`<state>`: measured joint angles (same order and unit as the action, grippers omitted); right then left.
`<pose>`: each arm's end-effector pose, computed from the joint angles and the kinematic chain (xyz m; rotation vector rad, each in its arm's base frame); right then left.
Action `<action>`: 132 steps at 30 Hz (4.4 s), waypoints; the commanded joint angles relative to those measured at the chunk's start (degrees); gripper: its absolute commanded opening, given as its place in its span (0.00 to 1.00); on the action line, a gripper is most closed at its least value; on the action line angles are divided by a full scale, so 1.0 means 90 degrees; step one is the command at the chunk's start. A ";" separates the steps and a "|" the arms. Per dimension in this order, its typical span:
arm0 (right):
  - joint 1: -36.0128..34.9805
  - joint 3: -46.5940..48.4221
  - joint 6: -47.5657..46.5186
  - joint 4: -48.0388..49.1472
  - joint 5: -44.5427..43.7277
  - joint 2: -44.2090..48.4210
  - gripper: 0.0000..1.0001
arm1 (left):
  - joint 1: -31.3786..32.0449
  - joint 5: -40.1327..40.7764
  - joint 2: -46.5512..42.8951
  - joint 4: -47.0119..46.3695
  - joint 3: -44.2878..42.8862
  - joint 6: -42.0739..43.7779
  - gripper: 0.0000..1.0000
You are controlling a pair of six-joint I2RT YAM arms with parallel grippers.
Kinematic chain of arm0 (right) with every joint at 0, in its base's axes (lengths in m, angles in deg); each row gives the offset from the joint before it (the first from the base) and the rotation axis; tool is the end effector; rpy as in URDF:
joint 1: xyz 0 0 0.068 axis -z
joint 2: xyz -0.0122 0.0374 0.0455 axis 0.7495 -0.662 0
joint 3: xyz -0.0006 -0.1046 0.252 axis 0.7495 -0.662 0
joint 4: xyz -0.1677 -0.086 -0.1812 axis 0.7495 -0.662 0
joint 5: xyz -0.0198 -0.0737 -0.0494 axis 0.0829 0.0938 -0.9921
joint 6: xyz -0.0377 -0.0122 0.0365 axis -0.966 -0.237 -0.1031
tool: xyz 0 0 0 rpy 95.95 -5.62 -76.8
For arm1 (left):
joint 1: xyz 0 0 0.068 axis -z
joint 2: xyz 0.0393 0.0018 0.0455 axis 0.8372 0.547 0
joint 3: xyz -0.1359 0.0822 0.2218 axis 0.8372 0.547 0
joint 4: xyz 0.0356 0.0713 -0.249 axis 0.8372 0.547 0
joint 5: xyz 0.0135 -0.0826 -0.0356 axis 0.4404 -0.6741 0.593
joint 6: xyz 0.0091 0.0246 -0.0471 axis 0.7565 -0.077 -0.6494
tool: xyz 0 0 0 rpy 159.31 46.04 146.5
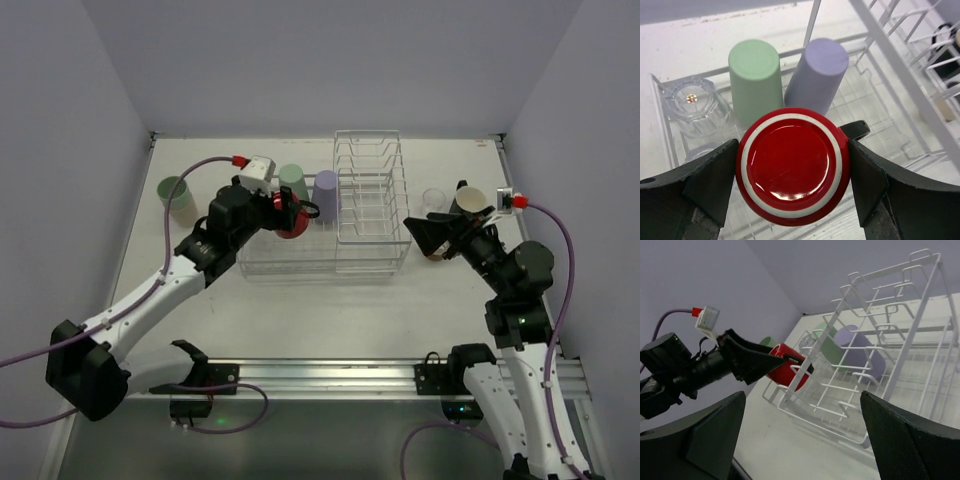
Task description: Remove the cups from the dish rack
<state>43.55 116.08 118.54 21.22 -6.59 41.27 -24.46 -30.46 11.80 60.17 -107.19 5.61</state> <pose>0.1291 0.0280 0.3611 0.0340 1.5586 0.9608 0.2390 -0.1473 0.3087 0.2316 1.9027 -0.4588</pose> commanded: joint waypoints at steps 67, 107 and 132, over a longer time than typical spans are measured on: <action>-0.5441 0.2303 -0.0894 -0.3424 -0.2822 -0.1046 0.00 | 0.0904 -0.0362 -0.4234 0.1317 0.0156 -0.1194 1.00; 0.1453 0.0448 -0.0767 -0.1411 -0.4807 -0.4373 0.00 | 0.0875 0.0364 -0.6091 0.2619 0.1573 -0.0351 1.00; 0.1338 0.0614 -0.0825 -0.1196 -0.2858 -0.1614 0.73 | 0.0602 0.0636 -0.6003 0.2687 0.1514 -0.0351 1.00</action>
<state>57.04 119.86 112.66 6.99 -41.40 18.08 -18.27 -26.57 -42.16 83.91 -93.27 1.52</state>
